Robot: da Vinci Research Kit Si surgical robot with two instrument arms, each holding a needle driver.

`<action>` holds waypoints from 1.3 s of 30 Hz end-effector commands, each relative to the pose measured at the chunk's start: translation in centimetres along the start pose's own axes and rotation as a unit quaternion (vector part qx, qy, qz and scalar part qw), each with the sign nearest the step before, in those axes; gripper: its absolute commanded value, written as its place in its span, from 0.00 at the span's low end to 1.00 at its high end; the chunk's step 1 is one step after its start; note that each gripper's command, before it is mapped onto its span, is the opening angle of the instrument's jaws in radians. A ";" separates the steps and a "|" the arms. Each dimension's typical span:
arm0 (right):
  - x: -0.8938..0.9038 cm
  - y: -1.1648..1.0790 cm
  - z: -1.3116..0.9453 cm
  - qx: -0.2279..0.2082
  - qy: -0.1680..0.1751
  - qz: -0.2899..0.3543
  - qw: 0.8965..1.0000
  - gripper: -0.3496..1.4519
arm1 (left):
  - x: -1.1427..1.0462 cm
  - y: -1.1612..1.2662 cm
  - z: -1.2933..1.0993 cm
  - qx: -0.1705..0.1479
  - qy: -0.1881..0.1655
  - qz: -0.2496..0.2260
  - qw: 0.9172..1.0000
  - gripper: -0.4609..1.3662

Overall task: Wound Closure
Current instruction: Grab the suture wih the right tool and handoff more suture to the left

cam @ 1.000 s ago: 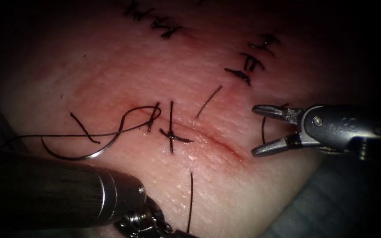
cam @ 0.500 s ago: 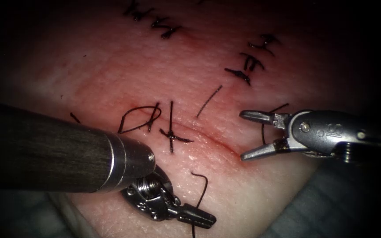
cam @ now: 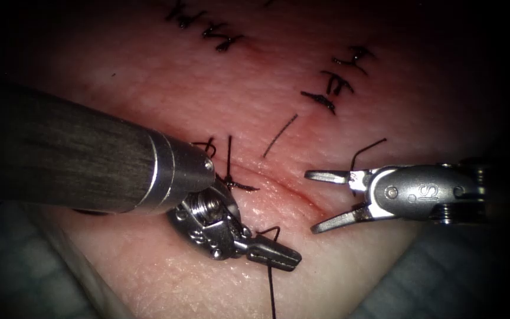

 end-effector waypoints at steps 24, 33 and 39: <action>-0.18 -0.20 0.30 0.017 0.019 -0.005 1.000 0.77 | -0.03 -0.06 -0.05 0.001 0.001 0.005 1.000 0.06; -0.16 -0.20 0.28 0.015 0.020 -0.004 1.000 0.77 | -0.03 -0.05 -0.04 0.000 0.001 0.005 1.000 0.06; -0.15 -0.20 0.27 0.011 0.018 0.000 1.000 0.77 | -0.03 -0.05 -0.03 0.001 0.000 0.005 1.000 0.06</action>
